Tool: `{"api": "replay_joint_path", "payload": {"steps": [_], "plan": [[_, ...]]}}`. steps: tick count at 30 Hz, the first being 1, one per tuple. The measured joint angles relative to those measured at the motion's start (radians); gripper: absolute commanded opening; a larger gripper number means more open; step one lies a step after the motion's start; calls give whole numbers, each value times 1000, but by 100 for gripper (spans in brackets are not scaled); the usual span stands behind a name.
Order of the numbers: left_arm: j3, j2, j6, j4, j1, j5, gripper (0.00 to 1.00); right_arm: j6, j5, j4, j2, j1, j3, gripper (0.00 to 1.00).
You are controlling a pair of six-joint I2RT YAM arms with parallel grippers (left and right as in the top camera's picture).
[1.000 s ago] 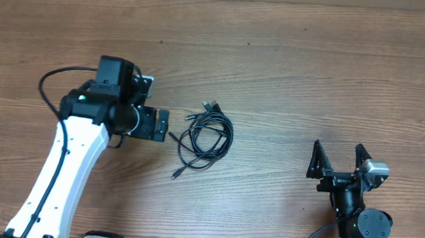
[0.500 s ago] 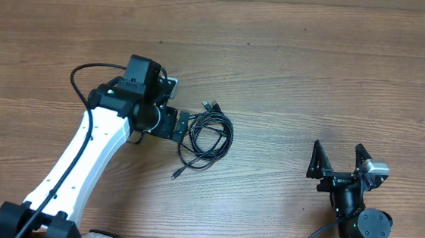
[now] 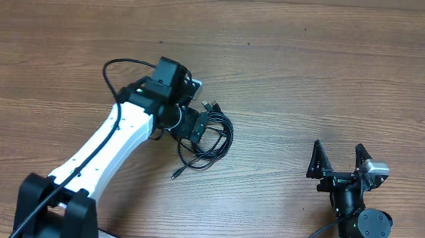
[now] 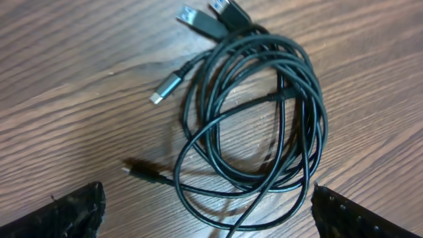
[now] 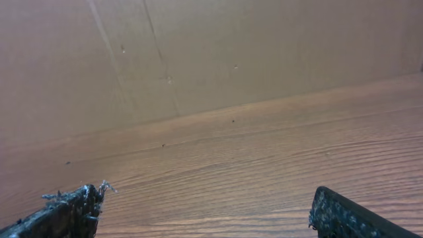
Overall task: Untangle cables
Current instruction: 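Lower the left gripper onto the cable bundle and close on it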
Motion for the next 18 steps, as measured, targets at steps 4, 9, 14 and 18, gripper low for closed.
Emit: {"api": "replay_joint_path", "payload": {"steps": [4, 9, 14, 18], "plan": [[0, 30, 11, 0, -49, -36, 100, -1, 0, 0, 0, 0, 0, 100], [0, 42, 11, 3, -109, -63, 99, -1, 0, 0, 0, 0, 0, 100], [0, 43, 10, 7, -171, -80, 100, 0, 0, 0, 0, 0, 0, 100], [0, 43, 6, 13, -204, -89, 100, -1, 0, 0, 0, 0, 0, 100]]}}
